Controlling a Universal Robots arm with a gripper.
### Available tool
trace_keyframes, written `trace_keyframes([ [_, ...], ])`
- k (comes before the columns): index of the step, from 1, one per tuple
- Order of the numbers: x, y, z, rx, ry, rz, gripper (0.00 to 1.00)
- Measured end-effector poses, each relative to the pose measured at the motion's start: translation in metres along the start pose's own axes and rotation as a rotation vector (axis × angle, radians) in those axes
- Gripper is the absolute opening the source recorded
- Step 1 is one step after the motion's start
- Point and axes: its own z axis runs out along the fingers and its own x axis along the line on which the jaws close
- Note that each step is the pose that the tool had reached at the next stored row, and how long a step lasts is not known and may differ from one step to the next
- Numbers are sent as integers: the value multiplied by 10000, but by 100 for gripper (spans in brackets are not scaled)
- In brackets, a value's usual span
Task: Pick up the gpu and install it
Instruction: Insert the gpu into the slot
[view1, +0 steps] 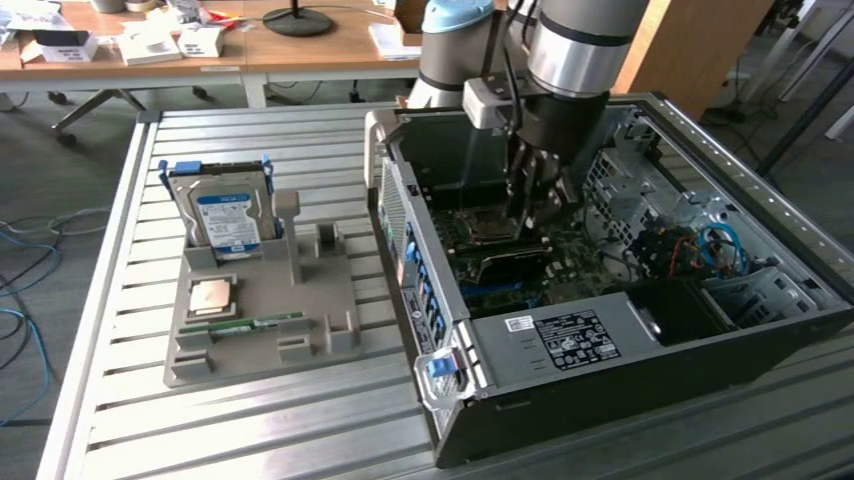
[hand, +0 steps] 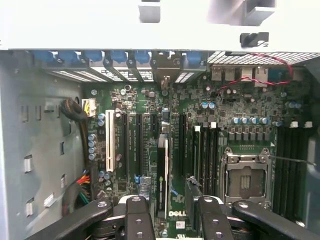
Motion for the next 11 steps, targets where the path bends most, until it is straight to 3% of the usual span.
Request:
trace_keyframes([
  [11,0,-4,-215,20,-2,0,41],
])
